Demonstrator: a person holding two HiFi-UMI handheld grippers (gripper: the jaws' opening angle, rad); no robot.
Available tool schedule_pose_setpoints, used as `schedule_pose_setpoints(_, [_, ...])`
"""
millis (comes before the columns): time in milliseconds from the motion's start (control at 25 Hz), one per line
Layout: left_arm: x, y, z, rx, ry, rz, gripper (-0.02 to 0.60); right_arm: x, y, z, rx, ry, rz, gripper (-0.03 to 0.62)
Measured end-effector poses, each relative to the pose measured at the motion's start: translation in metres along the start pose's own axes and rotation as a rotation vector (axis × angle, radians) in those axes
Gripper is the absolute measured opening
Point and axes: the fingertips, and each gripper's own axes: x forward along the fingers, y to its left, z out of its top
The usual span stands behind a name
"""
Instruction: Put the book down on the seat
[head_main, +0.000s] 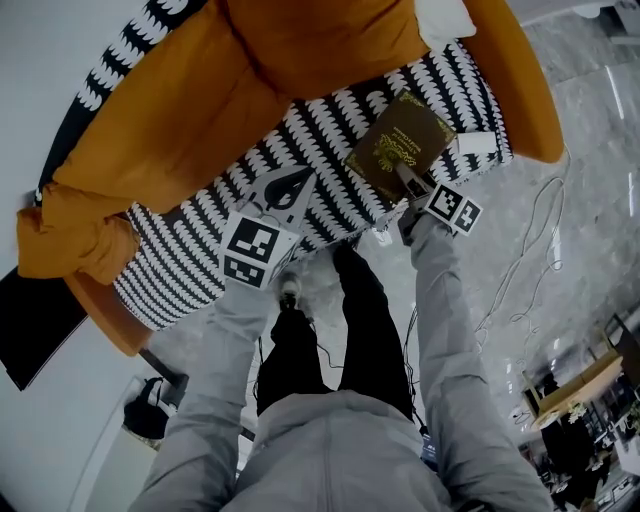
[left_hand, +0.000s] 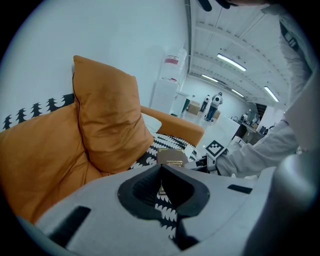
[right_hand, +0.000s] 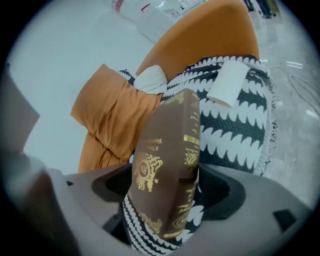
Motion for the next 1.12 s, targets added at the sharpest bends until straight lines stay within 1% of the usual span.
schedule_pose_setpoints(120, [0.002, 0.002, -0.004, 0.009, -0.001, -0.005, 0.026, -0.004, -0.015, -0.006, 0.027, -0.013, -0.001, 0.382])
schedule_pose_setpoints(240, [0.004, 0.007, 0.007, 0.016, -0.004, -0.010, 0.026, -0.007, -0.018, -0.003, 0.028, -0.005, -0.020, 0.380])
schedule_pose_setpoints(360, [-0.008, 0.000, 0.025, 0.033, -0.005, -0.010, 0.026, -0.025, -0.008, 0.004, 0.006, -0.008, -0.051, 0.380])
schedule_pose_setpoints(520, [-0.020, -0.010, 0.046, 0.049, -0.023, -0.010, 0.026, -0.052, 0.018, 0.021, -0.074, -0.045, -0.068, 0.380])
schedule_pose_setpoints(680, [-0.035, -0.021, 0.068, 0.063, -0.036, -0.016, 0.026, -0.081, 0.059, 0.035, -0.169, -0.070, -0.027, 0.380])
schedule_pose_setpoints(800, [-0.057, -0.026, 0.085, 0.084, -0.063, -0.012, 0.026, -0.108, 0.101, 0.043, -0.286, -0.102, 0.028, 0.380])
schedule_pose_setpoints(920, [-0.088, -0.031, 0.098, 0.114, -0.091, -0.008, 0.026, -0.141, 0.143, 0.040, -0.391, -0.135, 0.067, 0.379])
schedule_pose_setpoints(1120, [-0.139, -0.039, 0.105, 0.143, -0.133, -0.002, 0.026, -0.192, 0.207, 0.030, -0.474, -0.208, 0.134, 0.379])
